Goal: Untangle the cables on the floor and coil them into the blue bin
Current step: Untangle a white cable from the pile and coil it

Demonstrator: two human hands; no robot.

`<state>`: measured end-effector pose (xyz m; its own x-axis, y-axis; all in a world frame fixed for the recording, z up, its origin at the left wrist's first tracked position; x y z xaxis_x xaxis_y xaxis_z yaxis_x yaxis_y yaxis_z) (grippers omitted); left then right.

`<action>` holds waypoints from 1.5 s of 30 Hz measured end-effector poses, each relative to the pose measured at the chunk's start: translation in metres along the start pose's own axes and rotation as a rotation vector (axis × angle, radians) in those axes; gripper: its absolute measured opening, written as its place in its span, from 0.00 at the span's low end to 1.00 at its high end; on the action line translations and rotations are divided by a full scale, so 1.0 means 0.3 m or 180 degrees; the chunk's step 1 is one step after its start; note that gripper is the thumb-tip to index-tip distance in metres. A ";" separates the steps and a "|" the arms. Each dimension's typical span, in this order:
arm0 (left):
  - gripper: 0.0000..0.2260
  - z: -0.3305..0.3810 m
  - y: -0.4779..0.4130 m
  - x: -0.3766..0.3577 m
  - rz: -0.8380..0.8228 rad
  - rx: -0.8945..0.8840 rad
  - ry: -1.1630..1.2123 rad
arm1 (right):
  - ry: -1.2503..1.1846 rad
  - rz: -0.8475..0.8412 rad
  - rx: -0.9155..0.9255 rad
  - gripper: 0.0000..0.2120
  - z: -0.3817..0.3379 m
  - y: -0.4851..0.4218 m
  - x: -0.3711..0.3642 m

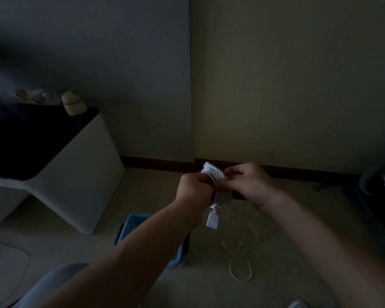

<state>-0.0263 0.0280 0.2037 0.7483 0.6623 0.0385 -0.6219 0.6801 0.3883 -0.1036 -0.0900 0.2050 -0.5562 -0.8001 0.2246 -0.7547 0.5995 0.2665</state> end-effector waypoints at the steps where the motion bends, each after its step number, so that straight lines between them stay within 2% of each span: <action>1: 0.12 0.003 0.001 -0.004 -0.0021 -0.0049 -0.0063 | -0.0094 -0.0005 -0.0036 0.16 0.008 -0.004 0.004; 4: 0.12 0.014 -0.003 -0.002 0.0077 -0.0230 -0.0214 | -0.0312 0.0075 -0.0067 0.21 0.022 -0.010 0.011; 7: 0.11 0.019 -0.008 0.000 0.0129 -0.0327 -0.0296 | -0.0399 0.0111 -0.0044 0.19 0.030 -0.017 0.007; 10: 0.12 0.018 -0.015 -0.013 -0.0032 -0.0348 -0.0313 | -0.0253 0.0094 0.0037 0.19 0.019 -0.015 0.010; 15: 0.12 0.061 -0.021 -0.055 -0.0465 -0.0517 -0.0497 | -0.0317 0.0280 -0.0007 0.36 0.019 -0.020 0.035; 17: 0.12 0.078 -0.016 -0.066 -0.0652 -0.0590 -0.0603 | -0.0521 0.0216 -0.0061 0.33 0.024 -0.025 0.029; 20: 0.04 0.100 0.001 -0.076 -0.0877 -0.0646 -0.0740 | -0.0698 0.0037 -0.0157 0.23 0.028 -0.024 0.026; 24: 0.11 0.108 0.002 -0.059 -0.1071 -0.0599 -0.0392 | -0.0820 -0.0124 -0.0231 0.17 0.030 -0.017 0.049; 27: 0.06 0.132 0.015 -0.013 -0.0941 -0.0807 -0.1017 | -0.0855 -0.0168 -0.0198 0.13 0.029 -0.024 0.060; 32: 0.09 0.177 0.023 0.050 -0.0167 -0.1354 -0.1925 | -0.1076 -0.0360 -0.0164 0.14 0.017 -0.020 0.021; 38: 0.15 0.179 0.039 0.026 -0.0150 -0.1481 -0.2248 | -0.1225 -0.0502 -0.0135 0.16 0.018 -0.027 0.005; 41: 0.13 0.179 0.039 0.020 -0.0239 -0.1496 -0.2601 | -0.1165 -0.0510 -0.0150 0.17 0.027 -0.026 0.009; 45: 0.11 0.187 0.047 -0.006 -0.0559 -0.1644 -0.2764 | -0.1000 -0.0528 -0.0156 0.22 0.044 -0.039 0.016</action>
<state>-0.0235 0.0189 0.2609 0.6196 0.2239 0.7523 -0.3574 0.9338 0.0165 -0.1020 -0.1012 0.1908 -0.5130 -0.8496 -0.1225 -0.8303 0.4551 0.3216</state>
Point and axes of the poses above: each hand's wrist, its own y-axis away from the middle knuckle, its own x-axis out of the back of the hand, z = x × y, the point moved 10 cm from there along -y, towards the middle knuckle, and after that the axes turned 4 degrees about -z, right-handed, at the moved point
